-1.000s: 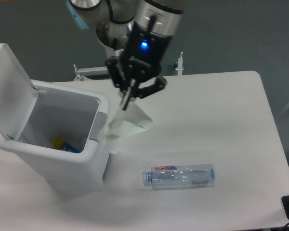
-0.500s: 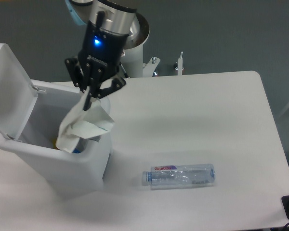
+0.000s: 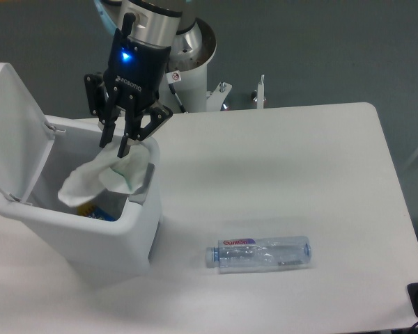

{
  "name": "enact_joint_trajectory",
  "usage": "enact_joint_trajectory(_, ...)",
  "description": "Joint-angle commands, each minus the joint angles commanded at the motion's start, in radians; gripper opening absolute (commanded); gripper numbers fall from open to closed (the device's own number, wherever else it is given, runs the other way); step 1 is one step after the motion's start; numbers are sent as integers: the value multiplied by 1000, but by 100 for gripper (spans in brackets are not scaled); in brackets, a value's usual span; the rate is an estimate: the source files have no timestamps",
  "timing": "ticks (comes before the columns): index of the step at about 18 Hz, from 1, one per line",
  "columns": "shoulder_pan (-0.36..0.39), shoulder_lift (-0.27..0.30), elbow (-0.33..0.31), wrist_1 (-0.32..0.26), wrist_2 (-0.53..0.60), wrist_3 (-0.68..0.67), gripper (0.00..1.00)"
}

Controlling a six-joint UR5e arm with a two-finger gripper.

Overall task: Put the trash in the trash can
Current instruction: 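Open the gripper to release the tissue and rise away, then move the gripper down over the clear plastic water bottle's cap end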

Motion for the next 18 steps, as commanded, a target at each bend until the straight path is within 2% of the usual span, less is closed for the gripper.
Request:
enact_joint_trajectory(3, 0, -15, 6, 25, 8, 0, 45)
enact_joint_trajectory(6, 17, -83, 41, 57, 11, 0, 44)
enact_joint_trajectory(8, 69, -141, 78, 64, 11, 6, 44)
enact_joint_trajectory(11, 115, -169, 89, 63, 12, 95, 45)
enact_joint_trajectory(12, 142, -175, 89, 66, 12, 136, 49)
enact_joint_trajectory(14, 185, -202, 87, 66, 29, 202, 69)
enact_joint_trajectory(18, 195, -247, 86, 66, 132, 259, 82)
